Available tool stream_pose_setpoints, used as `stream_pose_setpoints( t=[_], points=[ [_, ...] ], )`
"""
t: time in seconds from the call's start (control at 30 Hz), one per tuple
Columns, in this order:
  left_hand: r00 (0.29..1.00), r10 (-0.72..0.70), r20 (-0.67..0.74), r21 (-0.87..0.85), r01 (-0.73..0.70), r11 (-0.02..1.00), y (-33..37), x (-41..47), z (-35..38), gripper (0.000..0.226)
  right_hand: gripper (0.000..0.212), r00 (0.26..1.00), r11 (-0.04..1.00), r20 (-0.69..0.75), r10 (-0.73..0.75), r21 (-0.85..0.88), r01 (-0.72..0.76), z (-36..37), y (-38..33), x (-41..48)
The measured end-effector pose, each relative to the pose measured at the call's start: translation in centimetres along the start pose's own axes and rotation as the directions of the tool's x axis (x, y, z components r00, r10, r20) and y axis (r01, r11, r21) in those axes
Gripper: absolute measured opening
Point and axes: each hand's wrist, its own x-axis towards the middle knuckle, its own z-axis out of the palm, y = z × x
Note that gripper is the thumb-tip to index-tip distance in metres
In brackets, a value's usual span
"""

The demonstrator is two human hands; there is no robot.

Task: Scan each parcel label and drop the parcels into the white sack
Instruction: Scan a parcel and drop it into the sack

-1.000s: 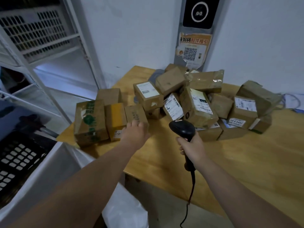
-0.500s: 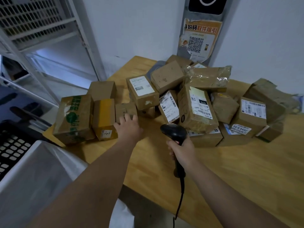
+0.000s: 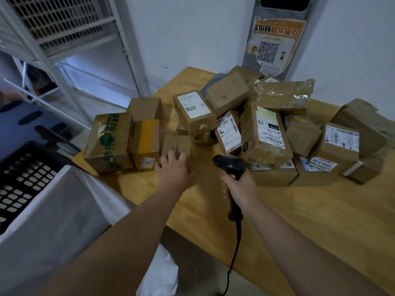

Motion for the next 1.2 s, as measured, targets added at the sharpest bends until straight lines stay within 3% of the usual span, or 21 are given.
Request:
stream_pose_setpoints(
  t=[0.1,0.17,0.2,0.27,0.3,0.37,0.4,0.43,0.47,0.5,0.53,0.57,0.6,0.67,0.77,0.83,0.93,1.0,1.03,1.1,1.2],
  points=[
    [0.998,-0.065,0.013,-0.047,0.065,0.997,-0.4,-0.9,-0.2,0.059,0.021,1.0,1.0,0.002,-0.001,0.008,0.001,0.1,0.3,-0.5],
    [0.99,-0.136,0.041,-0.227,0.142,0.964,-1.2,-1.1,-0.7,0.062,0.021,1.0,1.0,0.004,0.003,0.008,-0.003,-0.1,0.6,-0.8],
    [0.98,-0.18,0.081,-0.418,0.198,0.887,-1.7,-1.2,-1.0,0.059,0.021,1.0,1.0,0.002,0.008,0.018,-0.008,-0.2,0.7,-1.1],
    [0.946,-0.239,0.22,-0.796,0.316,0.517,-2.4,-2.0,-1.4,0.047,0.021,1.0,0.999,-0.01,0.023,0.049,-0.023,-0.7,1.1,-1.4],
    [0.925,-0.238,0.298,-0.872,0.365,0.326,-2.7,-2.7,-1.5,0.042,0.024,0.999,0.997,-0.018,0.033,0.063,-0.032,-0.9,1.3,-1.6],
    [0.912,-0.202,0.356,-0.902,0.392,0.182,-3.1,-4.0,-1.2,0.037,0.033,0.998,0.995,-0.036,0.055,0.081,-0.052,-1.3,1.7,-1.7],
    [0.928,-0.178,0.328,-0.916,0.359,0.181,-3.2,-4.5,-1.0,0.037,0.036,0.997,0.995,-0.042,0.063,0.083,-0.059,-1.4,1.9,-1.7],
    [0.952,-0.166,0.256,-0.923,0.292,0.252,-3.2,-4.8,-0.9,0.039,0.036,0.996,0.994,-0.047,0.07,0.085,-0.066,-1.5,2.0,-1.6],
    [0.982,-0.138,0.13,-0.892,0.176,0.417,-3.2,-5.0,-1.0,0.044,0.035,0.996,0.994,-0.048,0.076,0.085,-0.072,-1.6,2.2,-1.5],
    [0.999,-0.052,-0.013,-0.761,0.023,0.648,-3.2,-5.0,-1.2,0.051,0.035,0.996,0.994,-0.047,0.08,0.085,-0.076,-1.7,2.4,-1.4],
    [0.987,0.094,-0.133,-0.517,-0.15,0.843,-2.9,-5.1,-1.5,0.057,0.034,0.996,0.994,-0.047,0.081,0.083,-0.077,-1.7,2.5,-1.3],
    [0.939,0.278,-0.203,-0.234,-0.322,0.917,-2.7,-5.1,-1.4,0.061,0.034,0.995,0.994,-0.051,0.081,0.077,-0.077,-1.8,2.7,-1.3],
    [0.874,0.449,-0.184,0.008,-0.455,0.89,-2.4,-5.2,-1.3,0.064,0.033,0.995,0.995,-0.055,0.08,0.071,-0.076,-1.8,2.9,-1.3],
    [0.792,0.611,0.015,0.266,-0.592,0.761,-2.0,-5.5,-0.3,0.066,0.031,0.995,0.995,-0.059,0.083,0.066,-0.079,-1.9,3.2,-1.4],
    [0.767,0.583,0.268,0.231,-0.638,0.734,-1.9,-5.9,1.2,0.063,0.028,0.993,0.993,-0.064,0.097,0.074,-0.092,-2.1,3.8,-1.6],
    [0.811,0.536,0.233,0.022,-0.555,0.831,-1.6,-5.8,1.2,0.054,0.028,0.992,0.993,-0.072,0.107,0.062,-0.102,-2.4,4.1,-1.6],
    [0.944,0.33,0.02,-0.325,-0.306,0.895,-0.8,-4.8,0.0,0.034,0.031,0.989,0.992,-0.084,0.119,0.052,-0.115,-2.8,4.5,-1.5],
    [0.988,0.149,-0.041,-0.292,-0.154,0.944,-0.8,-3.1,0.0,0.055,0.034,0.988,0.991,-0.091,0.127,0.054,-0.123,-2.9,4.5,-1.4],
    [0.999,0.034,0.011,-0.291,-0.029,0.956,-0.9,-2.4,0.0,0.072,0.035,0.987,0.99,-0.088,0.132,0.052,-0.128,-2.9,4.5,-1.4],
    [0.953,-0.179,0.246,-0.448,0.276,0.851,-1.2,-1.4,0.0,0.099,0.035,0.989,0.99,-0.058,0.134,0.06,-0.13,-2.9,4.3,-1.5],
    [0.829,-0.186,0.527,-0.657,0.537,0.529,-1.8,-1.4,0.4,0.094,0.036,0.996,0.994,-0.013,0.084,0.069,-0.082,-2.7,3.7,-1.8]
  ],
)
